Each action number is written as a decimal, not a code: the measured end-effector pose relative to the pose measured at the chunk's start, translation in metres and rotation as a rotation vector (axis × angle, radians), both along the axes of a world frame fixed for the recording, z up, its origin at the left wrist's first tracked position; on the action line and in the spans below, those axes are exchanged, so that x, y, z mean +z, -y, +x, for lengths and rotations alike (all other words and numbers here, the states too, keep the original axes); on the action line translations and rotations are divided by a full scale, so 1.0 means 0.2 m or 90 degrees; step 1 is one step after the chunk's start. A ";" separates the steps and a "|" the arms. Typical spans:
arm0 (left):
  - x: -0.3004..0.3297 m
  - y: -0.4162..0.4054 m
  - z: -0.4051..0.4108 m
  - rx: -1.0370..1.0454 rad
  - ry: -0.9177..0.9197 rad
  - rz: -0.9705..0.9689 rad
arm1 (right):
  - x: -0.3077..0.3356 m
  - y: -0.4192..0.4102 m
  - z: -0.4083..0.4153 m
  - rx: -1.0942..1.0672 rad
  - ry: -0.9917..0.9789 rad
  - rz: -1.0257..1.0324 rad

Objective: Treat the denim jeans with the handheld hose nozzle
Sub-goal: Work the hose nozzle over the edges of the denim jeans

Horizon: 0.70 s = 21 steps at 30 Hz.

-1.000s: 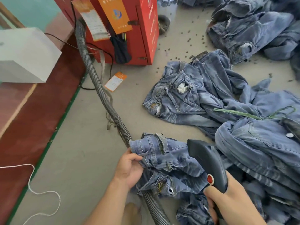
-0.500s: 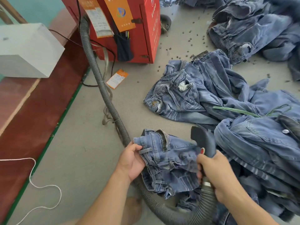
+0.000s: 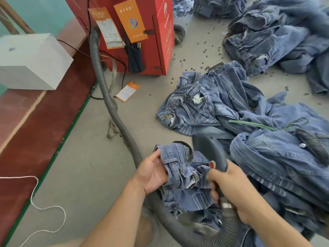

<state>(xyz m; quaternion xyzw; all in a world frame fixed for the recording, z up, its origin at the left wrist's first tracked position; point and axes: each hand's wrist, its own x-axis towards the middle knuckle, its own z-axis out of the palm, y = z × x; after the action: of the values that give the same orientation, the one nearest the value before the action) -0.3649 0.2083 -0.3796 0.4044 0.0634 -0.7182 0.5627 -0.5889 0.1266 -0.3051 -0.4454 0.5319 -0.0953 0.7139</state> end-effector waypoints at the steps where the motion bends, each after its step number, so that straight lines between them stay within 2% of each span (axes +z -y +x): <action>1: 0.00 0.00 -0.01 -0.004 -0.015 -0.001 | 0.02 -0.03 0.01 0.060 0.008 0.028; 3: 0.00 0.01 -0.03 -0.008 -0.034 -0.019 | 0.01 -0.06 0.05 0.142 -0.001 0.045; 4: 0.00 0.00 -0.03 -0.015 -0.031 -0.029 | 0.01 -0.05 0.08 0.138 -0.021 0.026; 6: 0.00 -0.02 -0.03 -0.041 -0.016 -0.039 | -0.01 0.03 0.10 0.048 -0.071 -0.023; 8: 0.01 -0.02 -0.02 -0.061 -0.029 -0.041 | 0.01 0.09 0.05 -0.061 -0.057 -0.027; 9: 0.01 -0.02 -0.02 -0.065 -0.040 -0.043 | 0.03 0.09 0.01 -0.070 -0.037 -0.023; 13: 0.02 0.03 -0.08 -0.088 -0.048 -0.077 | 0.08 -0.10 -0.02 0.111 -0.034 0.033; 15: 0.03 0.02 -0.07 -0.092 -0.062 -0.107 | 0.06 -0.12 0.05 0.127 -0.041 0.035; 18: 0.09 0.01 -0.03 -0.100 -0.046 -0.098 | 0.05 0.00 0.05 0.016 -0.076 -0.034; 21: 0.09 0.04 0.02 -0.047 0.079 -0.007 | 0.09 0.08 -0.12 -0.110 -0.035 -0.013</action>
<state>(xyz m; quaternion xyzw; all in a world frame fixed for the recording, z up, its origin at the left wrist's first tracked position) -0.3604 0.1999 -0.3606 0.4473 0.0097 -0.7122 0.5409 -0.6123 0.1109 -0.2867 -0.4076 0.5867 -0.1495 0.6836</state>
